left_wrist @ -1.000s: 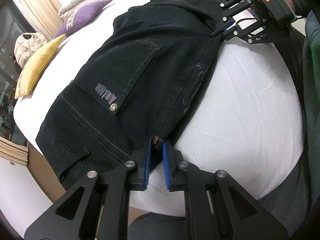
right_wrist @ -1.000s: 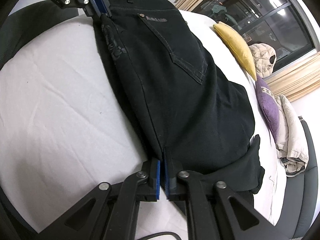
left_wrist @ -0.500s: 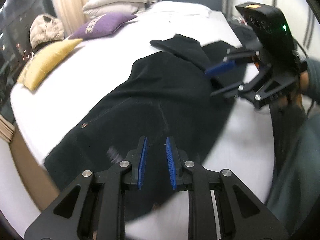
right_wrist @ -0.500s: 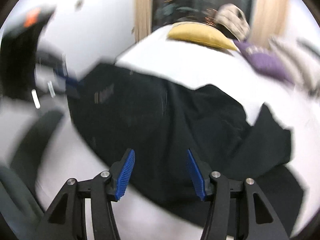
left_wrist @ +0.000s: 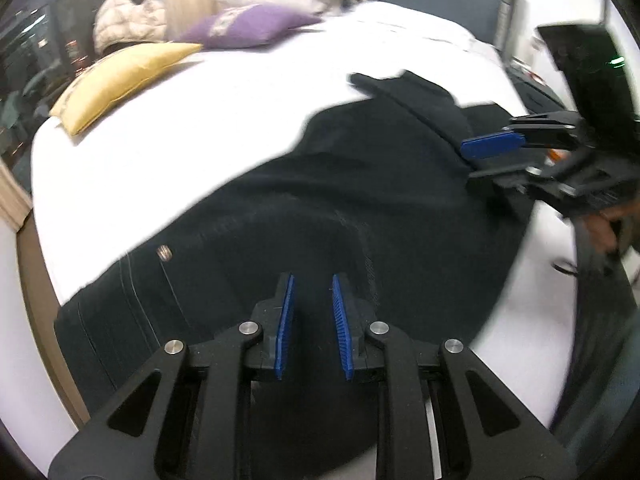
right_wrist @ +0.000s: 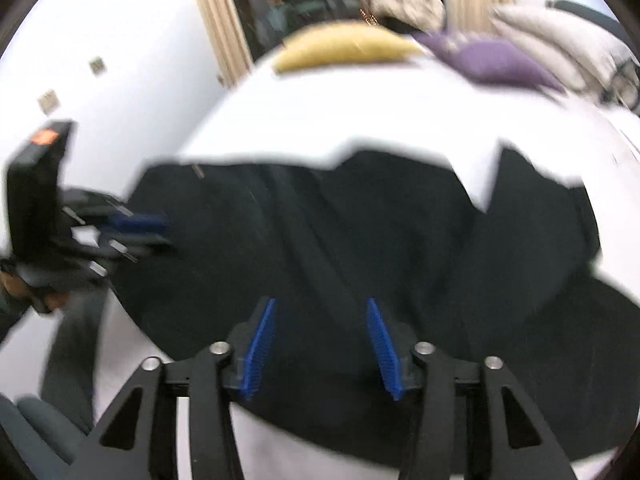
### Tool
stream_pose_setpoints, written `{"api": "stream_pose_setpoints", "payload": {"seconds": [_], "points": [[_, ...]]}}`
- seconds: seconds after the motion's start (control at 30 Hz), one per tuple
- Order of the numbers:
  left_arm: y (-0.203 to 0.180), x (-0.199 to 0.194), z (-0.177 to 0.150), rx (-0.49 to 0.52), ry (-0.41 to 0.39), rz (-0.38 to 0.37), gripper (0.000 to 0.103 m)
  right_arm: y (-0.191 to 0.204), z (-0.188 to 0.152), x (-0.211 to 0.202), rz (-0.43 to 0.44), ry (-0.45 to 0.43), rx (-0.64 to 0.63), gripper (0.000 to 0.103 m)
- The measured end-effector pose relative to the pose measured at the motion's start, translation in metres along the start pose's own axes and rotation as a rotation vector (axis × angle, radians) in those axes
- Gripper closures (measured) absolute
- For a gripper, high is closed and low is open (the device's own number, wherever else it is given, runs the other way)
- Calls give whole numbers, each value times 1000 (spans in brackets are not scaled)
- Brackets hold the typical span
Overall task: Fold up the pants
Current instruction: 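Open both tools and release the folded jeans onto the bed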
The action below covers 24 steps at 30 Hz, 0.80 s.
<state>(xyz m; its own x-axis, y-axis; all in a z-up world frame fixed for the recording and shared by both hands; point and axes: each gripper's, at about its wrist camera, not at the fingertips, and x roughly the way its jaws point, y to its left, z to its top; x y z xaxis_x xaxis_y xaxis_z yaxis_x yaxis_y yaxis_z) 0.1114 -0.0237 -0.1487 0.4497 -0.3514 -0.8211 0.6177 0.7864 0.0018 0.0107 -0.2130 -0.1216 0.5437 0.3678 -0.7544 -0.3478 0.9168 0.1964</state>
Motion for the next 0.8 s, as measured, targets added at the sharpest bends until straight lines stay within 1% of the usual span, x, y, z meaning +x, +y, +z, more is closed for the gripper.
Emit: {"api": "stream_pose_setpoints", "payload": {"seconds": [0.03,0.07,0.1,0.13,0.17,0.2,0.23,0.27,0.33,0.4,0.43,0.47,0.53,0.57,0.6,0.63,0.67,0.7,0.73,0.77,0.8], "points": [[5,14,5,-31,18,9,85,3,12,12,36,0,7,39],[10,20,2,-56,39,10,85,2,18,25,72,19,19,38],[17,37,0,-101,89,10,84,-1,22,44,98,52,35,38],[20,47,-2,-130,108,10,84,-10,25,69,80,112,60,38],[21,50,-3,-149,96,5,84,-20,25,84,52,152,77,39],[22,49,-4,-164,88,1,84,-37,25,96,21,177,111,43],[22,48,-3,-174,86,8,84,-47,26,97,21,168,136,58],[22,44,-6,-176,85,14,84,-65,29,92,6,150,180,65],[21,37,-7,-185,85,32,84,-80,32,79,-50,127,228,65],[16,28,0,-193,54,26,84,-83,38,56,-38,67,270,63],[12,25,6,-199,29,17,84,-79,39,49,-18,43,269,55],[8,25,16,-201,12,5,84,-68,41,44,32,18,255,41],[3,29,27,-192,3,5,84,-47,42,53,70,20,200,28],[0,39,32,-185,23,23,84,-41,40,62,51,41,172,27],[0,56,34,-188,77,41,84,-40,35,79,18,87,150,27],[2,69,34,-197,116,41,84,-42,28,92,-15,128,152,29],[5,70,27,-209,114,33,84,-48,22,99,-35,157,168,46],[4,69,29,-205,111,35,84,-55,19,92,-41,137,186,53],[1,68,31,-189,121,50,84,-62,19,78,-51,110,207,54],[-1,65,31,-186,128,67,84,-69,19,62,-58,73,227,53],[-1,57,30,-192,128,75,84,-78,19,45,-78,27,251,49]]}}
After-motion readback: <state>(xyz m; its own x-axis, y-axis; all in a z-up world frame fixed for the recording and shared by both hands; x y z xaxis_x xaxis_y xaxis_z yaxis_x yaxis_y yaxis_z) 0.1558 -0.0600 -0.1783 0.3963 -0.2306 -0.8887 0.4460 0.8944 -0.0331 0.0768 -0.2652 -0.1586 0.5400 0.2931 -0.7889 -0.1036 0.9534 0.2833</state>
